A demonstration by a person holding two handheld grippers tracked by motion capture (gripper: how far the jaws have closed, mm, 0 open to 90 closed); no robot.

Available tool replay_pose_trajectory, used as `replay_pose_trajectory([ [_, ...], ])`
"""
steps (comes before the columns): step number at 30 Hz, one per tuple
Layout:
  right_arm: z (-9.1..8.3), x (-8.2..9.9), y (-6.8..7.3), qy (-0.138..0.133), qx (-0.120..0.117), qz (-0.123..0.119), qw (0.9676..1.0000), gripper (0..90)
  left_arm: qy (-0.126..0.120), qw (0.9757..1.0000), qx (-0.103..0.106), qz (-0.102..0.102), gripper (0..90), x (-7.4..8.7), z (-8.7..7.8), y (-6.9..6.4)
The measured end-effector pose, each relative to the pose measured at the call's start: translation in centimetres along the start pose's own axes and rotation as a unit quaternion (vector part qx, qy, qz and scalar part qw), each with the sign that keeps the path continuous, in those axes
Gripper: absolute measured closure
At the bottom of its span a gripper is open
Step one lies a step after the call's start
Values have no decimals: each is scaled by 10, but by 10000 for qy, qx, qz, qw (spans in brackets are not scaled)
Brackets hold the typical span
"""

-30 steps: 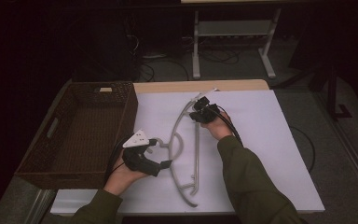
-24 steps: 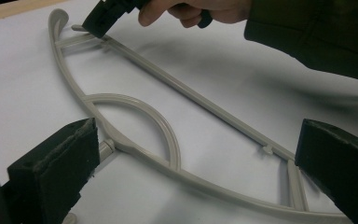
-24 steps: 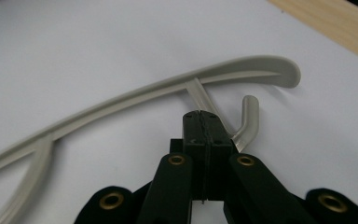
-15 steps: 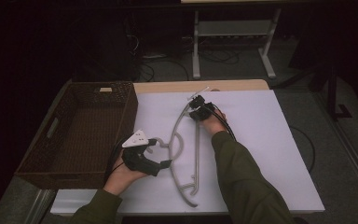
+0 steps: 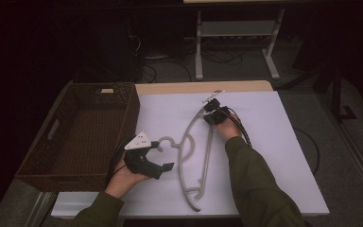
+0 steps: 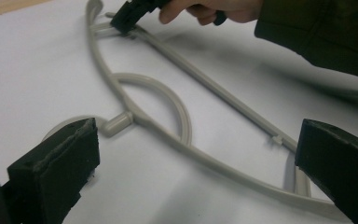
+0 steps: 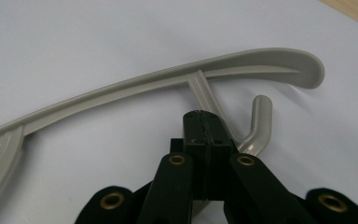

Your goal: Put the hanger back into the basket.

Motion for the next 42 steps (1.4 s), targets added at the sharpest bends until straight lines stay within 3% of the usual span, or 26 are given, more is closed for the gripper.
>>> replay_pose_trajectory([
  [13, -42, 56, -45, 89, 361, 238, 9990, 896, 56, 10000, 0, 4, 0, 2, 2, -1],
  [20, -62, 83, -58, 261, 514, 359, 9977, 896, 77, 10000, 9, 8, 0, 3, 3, -2],
  [23, -68, 85, -60, 111, 513, 325, 9981, 895, 81, 10000, 16, 38, 0, 3, 4, -3],
  [24, -72, 84, -59, -77, 505, 285, 9983, 895, 78, 10000, 22, -43, 0, 4, 4, -4],
  [29, -89, 83, -52, -326, 360, 262, 9985, 895, 112, 9999, 19, -27, 0, 4, 3, -3],
  [30, -97, 84, -45, -411, 246, 229, 9986, 895, 113, 9999, 15, -5, 0, 4, 2, -3],
  [37, -120, 98, -20, -482, -101, 71, 9988, 895, 53, 10000, 15, -22, 0, 4, 2, -3],
  [40, -129, 110, -7, -415, -278, 48, 9987, 894, 45, 10000, 10, -23, 0, 3, 2, -3],
  [41, -133, 118, 1, -364, -352, -70, 9987, 895, 46, 10000, 10, -22, 0, 3, 2, -3],
  [42, -133, 118, 1, -364, -352, -70, 9987, 895, 47, 10000, 9, -20, 0, 3, 2, -2],
])
Point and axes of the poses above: each handheld gripper's, and its own axes: z roughly forward along the jaws, x roughly out of its underside, y roughly to its left, the point moved 10 cm from there along z, roughly forward along the jaws
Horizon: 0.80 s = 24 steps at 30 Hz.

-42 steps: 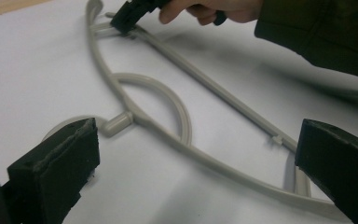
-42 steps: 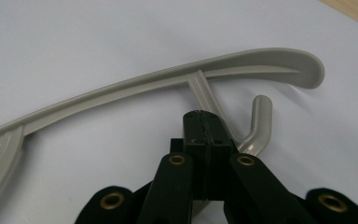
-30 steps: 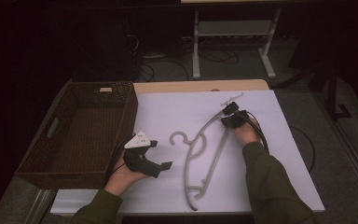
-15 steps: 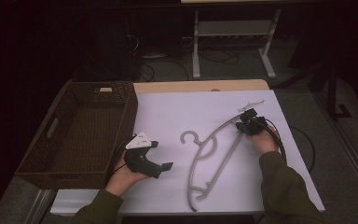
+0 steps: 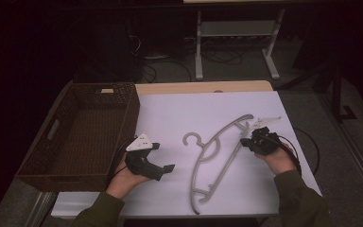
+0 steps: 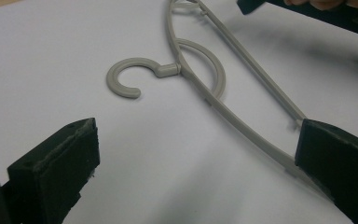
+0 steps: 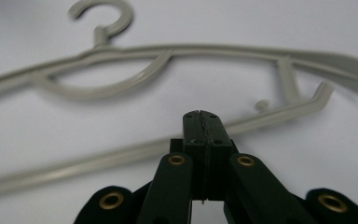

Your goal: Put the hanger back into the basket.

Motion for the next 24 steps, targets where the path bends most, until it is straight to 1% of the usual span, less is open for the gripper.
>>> replay_pose_trajectory([
  [1, -1, 4, 5, 36, -105, -27, 9999, 895, 4, 10000, -1, 7, 0, 0, 0, 0],
  [2, -2, 14, 13, 173, -163, -56, 9997, 895, 15, 10000, 0, 15, 0, 0, 0, 0],
  [3, -2, 14, 13, 173, -163, -56, 9997, 895, 15, 10000, 0, 15, 0, 0, 0, 0],
  [6, -1, 26, 24, 273, -334, -76, 9990, 895, 15, 10000, -1, 6, 0, 0, 1, 0],
  [9, 0, 32, 33, 329, -522, -60, 9981, 895, 43, 10000, -4, 25, 0, 1, 1, 0],
  [10, 2, 35, 39, 390, -608, -84, 9974, 895, 46, 10000, -2, 23, 0, 1, 1, -1],
  [11, 2, 35, 39, 390, -608, -84, 9974, 895, 47, 10000, 0, 18, 0, 1, 1, -1],
  [12, 3, 36, 43, 428, -662, -103, 9968, 895, 47, 10000, -2, 18, 0, 1, 1, -1],
  [14, 6, 37, 46, 478, -695, -175, 9963, 895, 43, 10000, -2, 25, 0, 1, 1, -1],
  [15, 7, 37, 48, 501, -726, -165, 9960, 895, 39, 10000, -5, 18, 0, 1, 1, -1],
  [16, 9, 38, 51, 590, -755, -195, 9952, 895, 31, 10000, -8, 18, 0, 0, 1, -1],
  [18, 10, 38, 52, 618, -788, -215, 9947, 895, 28, 10000, -7, 19, 0, 0, 1, -1],
  [19, 11, 38, 52, 635, -767, -232, 9948, 895, 30, 10000, -2, 26, 0, 0, 1, -1],
  [20, 11, 38, 54, 660, -809, -191, 9944, 895, 39, 10000, 1, 35, 0, 0, 1, -1],
  [21, 13, 38, 54, 662, -807, -249, 9942, 895, 51, 10000, 1, 40, 0, 1, 1, -1],
  [24, 15, 37, 57, 695, -854, -257, 9936, 895, 40, 10000, 3, 37, 0, 0, 1, -1],
])
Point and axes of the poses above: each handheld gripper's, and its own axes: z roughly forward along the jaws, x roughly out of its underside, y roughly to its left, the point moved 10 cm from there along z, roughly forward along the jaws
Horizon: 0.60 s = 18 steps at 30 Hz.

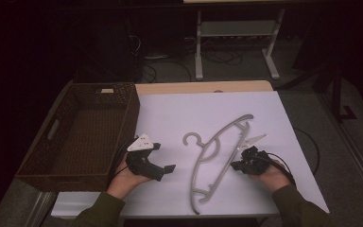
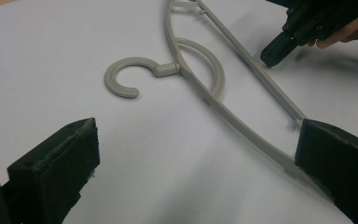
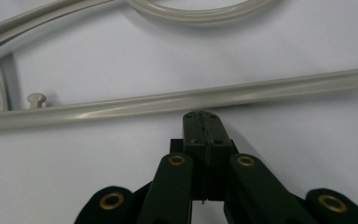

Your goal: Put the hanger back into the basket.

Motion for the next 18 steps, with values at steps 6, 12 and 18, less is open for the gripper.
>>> replay_pose_trajectory([
  [6, 5, -3, 4, 13, -106, -54, 9999, 895, -8, 10000, 3, -12, 0, 0, 0, 0],
  [12, 10, -13, 10, -110, -303, -46, 9995, 895, 4, 10000, 1, -3, 0, 0, 1, -1],
  [18, 14, -27, 19, -210, -448, -118, 9987, 896, 6, 10000, -4, 2, 0, 0, 1, -1],
])
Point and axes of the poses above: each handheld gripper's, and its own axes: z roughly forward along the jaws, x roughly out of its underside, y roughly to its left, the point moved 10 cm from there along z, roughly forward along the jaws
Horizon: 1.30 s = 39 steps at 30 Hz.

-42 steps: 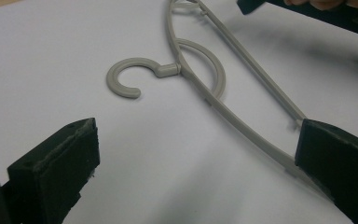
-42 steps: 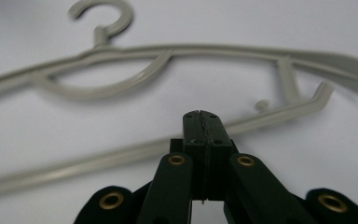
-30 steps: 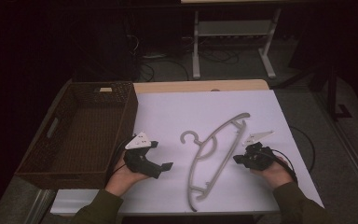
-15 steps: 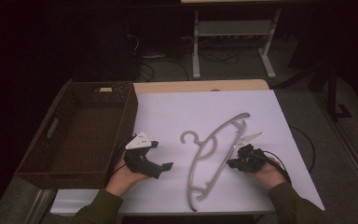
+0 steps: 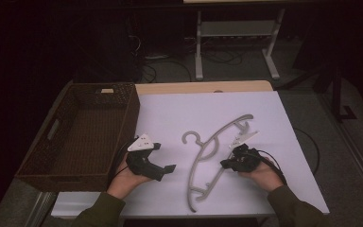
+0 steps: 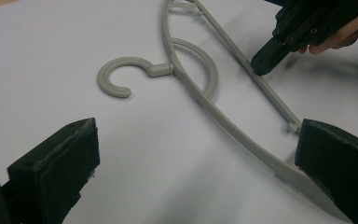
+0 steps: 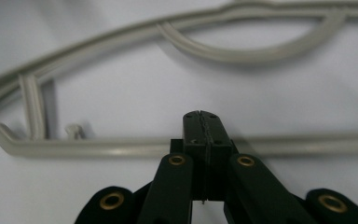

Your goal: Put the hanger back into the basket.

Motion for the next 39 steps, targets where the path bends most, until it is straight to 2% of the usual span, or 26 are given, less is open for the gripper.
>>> replay_pose_trajectory([
  [2, 5, -5, 5, 4, -45, -77, 10000, 896, -15, 10000, 4, -7, 0, 0, 0, -1],
  [4, 13, -7, 9, 69, 10, -208, 9998, 895, -23, 10000, 6, -6, 0, -1, 0, -1],
  [7, 20, -18, 21, -55, -140, -382, 9992, 896, -8, 10000, 0, -7, 0, 0, 0, 0],
  [8, 26, -27, 29, -100, -258, -417, 9987, 896, -4, 10000, -1, 2, 0, 0, -1, 0],
  [10, 30, -29, 32, -78, -284, -470, 9985, 895, -22, 10000, 3, 7, 0, -1, -1, 0],
  [14, 48, -39, 44, 40, -393, -661, 9970, 895, -20, 10000, -5, 11, 0, -1, -1, 1],
  [17, 52, -44, 47, 1, -450, -702, 9965, 896, -58, 10000, -13, -8, 0, -2, -2, 1],
  [18, 54, -47, 50, -16, -513, -631, 9967, 896, -65, 10000, -18, -14, 0, -2, -3, 1],
  [19, 56, -49, 50, -46, -523, -710, 9961, 896, -77, 10000, -22, -16, 0, -2, -3, 2],
  [20, 58, -53, 54, -83, -602, -625, 9962, 896, -68, 10000, -38, -14, 0, -2, -4, 2],
  [22, 63, -59, 56, -98, -606, -685, 9958, 896, -81, 9999, -60, -28, 0, -2, -5, 3],
  [23, 66, -62, 55, -89, -575, -832, 9948, 896, -98, 9999, -66, -52, 0, -3, -5, 4],
  [26, 82, -80, 63, -160, -644, -849, 9942, 896, -123, 9999, -91, -64, 0, -3, -6, 5],
  [27, 82, -80, 63, -160, -644, -849, 9942, 896, -126, 9999, -97, -53, 0, -4, -7, 5],
  [28, 90, -89, 66, -212, -642, -995, 9927, 896, -132, 9999, -97, -56, 0, -4, -7, 6],
  [30, 94, -94, 68, -270, -628, -1004, 9926, 895, -141, 9998, -105, -69, 0, -3, -8, 7],
  [33, 89, -95, 69, -296, -646, -887, 9935, 896, -154, 9998, -106, -93, 0, -3, -9, 7],
  [36, 73, -96, 56, -462, -535, -787, 9944, 895, -130, 9998, -109, -68, 0, -2, -9, 8],
  [37, 60, -96, 47, -595, -416, -702, 9949, 894, -134, 9998, -111, -70, 0, -2, -9, 8],
  [39, 53, -95, 42, -666, -352, -669, 9949, 894, -124, 9998, -105, -69, 0, -2, -9, 7],
])
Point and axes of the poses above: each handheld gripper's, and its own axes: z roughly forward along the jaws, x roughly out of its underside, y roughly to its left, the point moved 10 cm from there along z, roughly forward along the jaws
